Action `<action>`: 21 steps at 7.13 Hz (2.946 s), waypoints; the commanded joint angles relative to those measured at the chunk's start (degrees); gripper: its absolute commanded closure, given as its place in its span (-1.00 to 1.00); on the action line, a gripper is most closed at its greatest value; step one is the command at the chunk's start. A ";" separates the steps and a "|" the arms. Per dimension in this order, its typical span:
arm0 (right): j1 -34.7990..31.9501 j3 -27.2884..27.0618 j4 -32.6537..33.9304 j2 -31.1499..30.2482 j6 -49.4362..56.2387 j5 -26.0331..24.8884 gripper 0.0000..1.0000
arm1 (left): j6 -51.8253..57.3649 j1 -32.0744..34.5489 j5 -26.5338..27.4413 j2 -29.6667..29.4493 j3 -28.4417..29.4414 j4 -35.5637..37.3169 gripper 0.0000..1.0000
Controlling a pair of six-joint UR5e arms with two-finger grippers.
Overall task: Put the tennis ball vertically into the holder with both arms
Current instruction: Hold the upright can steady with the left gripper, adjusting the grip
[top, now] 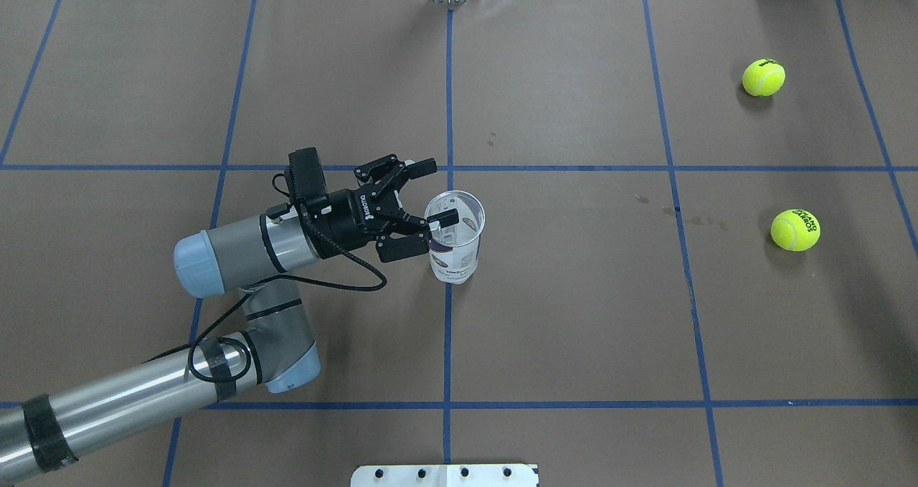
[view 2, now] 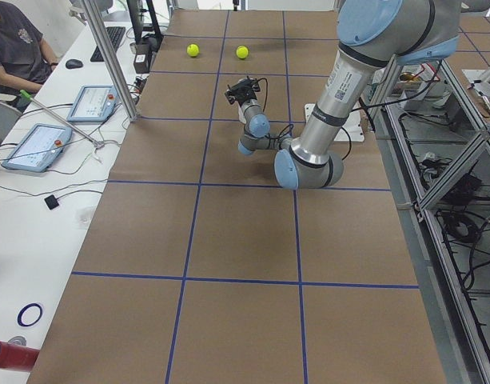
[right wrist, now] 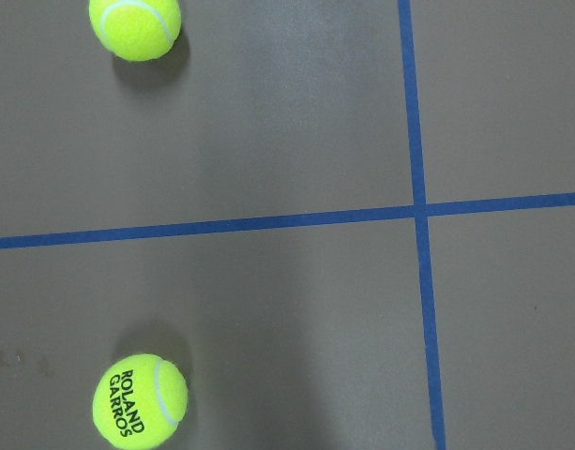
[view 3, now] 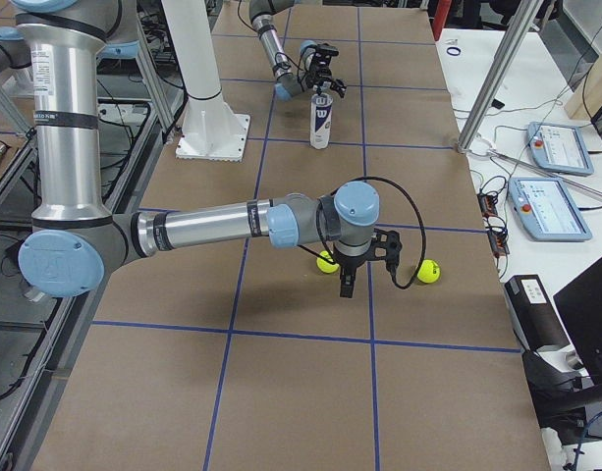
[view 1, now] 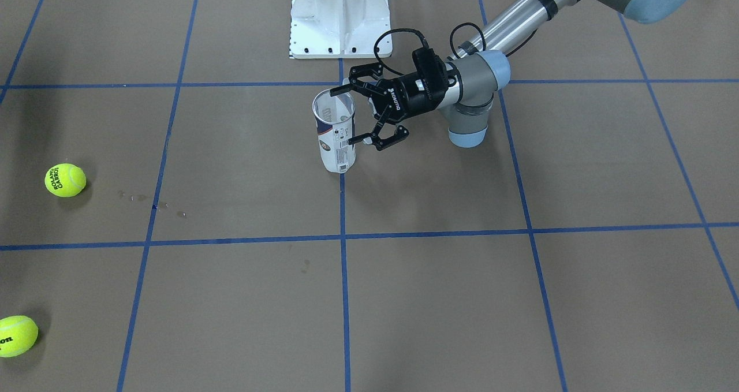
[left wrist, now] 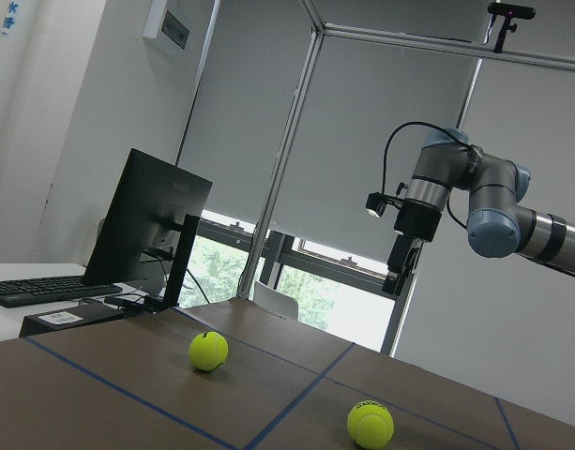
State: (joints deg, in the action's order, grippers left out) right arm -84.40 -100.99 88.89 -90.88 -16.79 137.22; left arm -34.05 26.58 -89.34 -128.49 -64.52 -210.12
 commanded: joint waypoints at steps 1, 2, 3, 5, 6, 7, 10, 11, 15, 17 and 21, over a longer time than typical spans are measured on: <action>0.03 0.00 0.06 0.09 0.00 -0.02 -1.00 | 0.38 -0.04 -0.04 0.35 -0.34 0.06 -0.99; 0.03 0.00 -0.03 0.00 0.00 0.07 -1.00 | 0.82 0.05 -0.04 0.61 -0.34 0.06 -0.99; 0.03 -0.09 0.06 0.09 0.00 0.07 -1.00 | 0.82 -0.04 -0.04 0.53 -0.34 0.23 -0.99; 0.03 0.00 0.06 0.09 0.00 0.07 -1.00 | 0.65 -0.04 -0.13 0.52 -2.09 0.23 -0.99; 0.03 0.00 -0.03 0.09 0.00 0.42 -1.00 | 0.82 -0.04 -0.22 0.87 -2.10 0.15 -0.99; 0.03 0.00 -0.03 0.18 0.00 0.33 -1.00 | 4.39 -0.04 -0.22 1.14 -1.92 0.23 -0.99; 0.11 -0.26 -0.12 0.18 0.52 0.33 -1.00 | 5.39 -0.13 -0.39 2.28 -2.10 0.15 -0.99; 0.12 -0.26 -0.12 0.26 0.62 0.33 -1.00 | 5.39 -0.30 -0.39 2.20 -2.36 0.15 -0.99; 1.26 -0.26 -0.12 0.26 0.62 0.33 -1.00 | 8.03 -2.32 -0.57 2.11 -2.54 0.23 -0.99; 1.61 -0.26 -0.12 0.26 0.62 0.33 -1.00 | 8.03 -2.50 -0.57 2.19 -2.89 0.23 -0.99; 8.45 0.26 -4.59 0.27 -0.35 0.07 -1.00 | 8.47 -3.20 -0.48 2.02 -2.71 0.41 -0.99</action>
State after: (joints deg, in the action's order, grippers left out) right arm -78.30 -100.89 85.93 -90.55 -16.73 137.35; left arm -25.66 23.44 -89.83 -126.45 -67.28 -209.78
